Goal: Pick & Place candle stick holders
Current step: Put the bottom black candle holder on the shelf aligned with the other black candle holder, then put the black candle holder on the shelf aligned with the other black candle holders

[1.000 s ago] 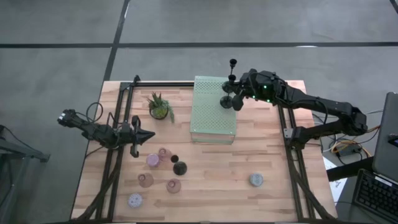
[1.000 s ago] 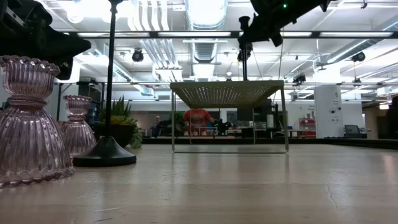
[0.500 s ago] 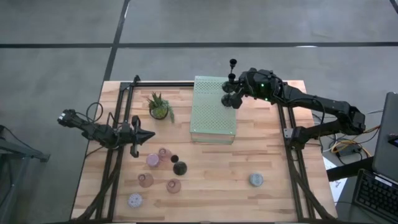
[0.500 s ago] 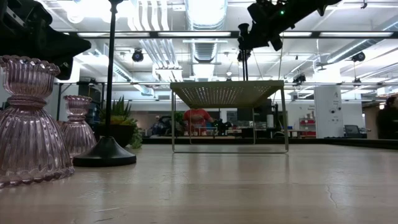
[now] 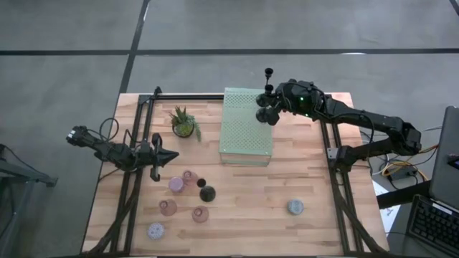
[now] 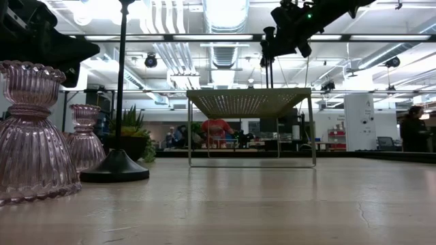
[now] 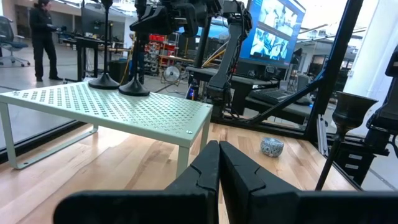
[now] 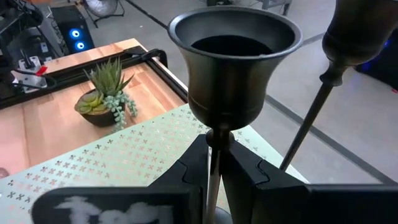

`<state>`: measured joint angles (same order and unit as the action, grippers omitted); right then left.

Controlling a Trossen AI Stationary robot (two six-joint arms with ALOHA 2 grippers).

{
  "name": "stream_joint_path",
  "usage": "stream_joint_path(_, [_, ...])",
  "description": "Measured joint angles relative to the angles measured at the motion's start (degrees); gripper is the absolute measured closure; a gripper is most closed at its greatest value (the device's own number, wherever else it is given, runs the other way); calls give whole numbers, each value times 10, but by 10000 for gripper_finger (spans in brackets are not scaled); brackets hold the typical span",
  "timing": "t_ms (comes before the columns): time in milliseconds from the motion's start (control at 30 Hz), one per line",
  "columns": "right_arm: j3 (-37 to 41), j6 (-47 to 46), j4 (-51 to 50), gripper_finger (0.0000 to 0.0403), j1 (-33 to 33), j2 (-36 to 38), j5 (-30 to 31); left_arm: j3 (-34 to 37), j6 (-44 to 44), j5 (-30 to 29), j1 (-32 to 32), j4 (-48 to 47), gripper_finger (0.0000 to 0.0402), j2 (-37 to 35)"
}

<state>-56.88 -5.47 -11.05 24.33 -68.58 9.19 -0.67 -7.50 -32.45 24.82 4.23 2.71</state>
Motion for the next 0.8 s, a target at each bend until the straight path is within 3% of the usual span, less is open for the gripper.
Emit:
stream_joint_path(333, [0, 6, -8, 330, -1, 0, -2, 0, 0, 0, 0, 0, 390, 0])
stream_joint_path(800, [0, 12, -49, 207, -1, 16, -2, 0, 0, 0, 0, 0, 390, 0])
